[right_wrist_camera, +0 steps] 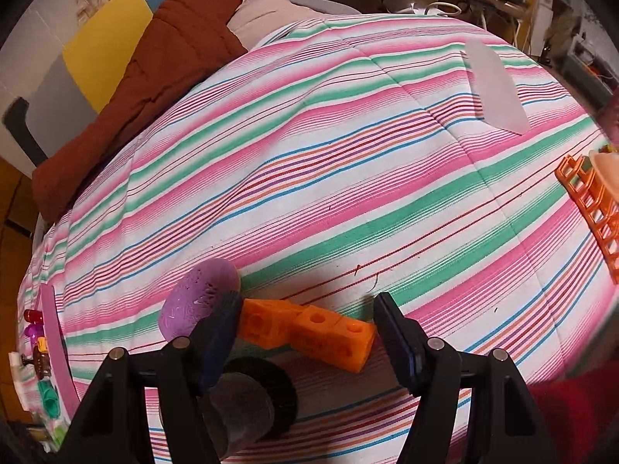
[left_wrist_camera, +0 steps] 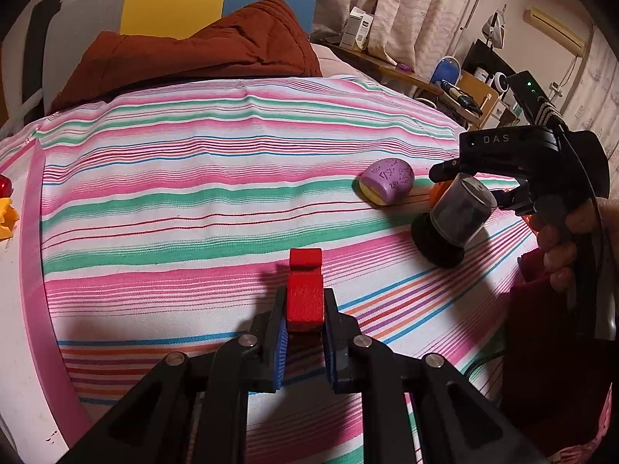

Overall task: Organize rigid objects
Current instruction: 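Lift the red block and carry it toward the white tray with the left tool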

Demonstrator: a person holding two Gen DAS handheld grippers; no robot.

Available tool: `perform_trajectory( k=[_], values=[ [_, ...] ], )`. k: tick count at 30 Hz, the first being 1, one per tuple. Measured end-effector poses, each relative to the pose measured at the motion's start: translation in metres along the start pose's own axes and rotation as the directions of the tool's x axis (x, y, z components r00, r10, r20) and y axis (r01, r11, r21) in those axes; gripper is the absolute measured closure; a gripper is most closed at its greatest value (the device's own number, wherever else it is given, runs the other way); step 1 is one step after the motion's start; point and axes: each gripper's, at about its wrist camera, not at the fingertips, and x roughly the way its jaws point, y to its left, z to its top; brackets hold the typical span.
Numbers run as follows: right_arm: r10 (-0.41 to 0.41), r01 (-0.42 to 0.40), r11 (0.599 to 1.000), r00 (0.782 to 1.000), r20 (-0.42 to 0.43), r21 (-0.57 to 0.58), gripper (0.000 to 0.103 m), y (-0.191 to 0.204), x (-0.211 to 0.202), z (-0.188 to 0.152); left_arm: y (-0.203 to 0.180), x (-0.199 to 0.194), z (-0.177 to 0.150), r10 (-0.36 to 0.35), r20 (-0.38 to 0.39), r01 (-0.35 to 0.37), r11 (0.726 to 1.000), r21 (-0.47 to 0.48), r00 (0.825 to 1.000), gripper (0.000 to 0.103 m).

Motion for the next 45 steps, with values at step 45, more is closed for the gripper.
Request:
perform_trajectory(
  k=[45],
  values=[
    [-0.022,0.022,0.998,1.000,0.005,-0.051,0.033,0.001,-0.004,-0.003,-0.021,-0.061,0.005,0.075,0.124,-0.083,0.995,0.059,0.989,0.089]
  ],
)
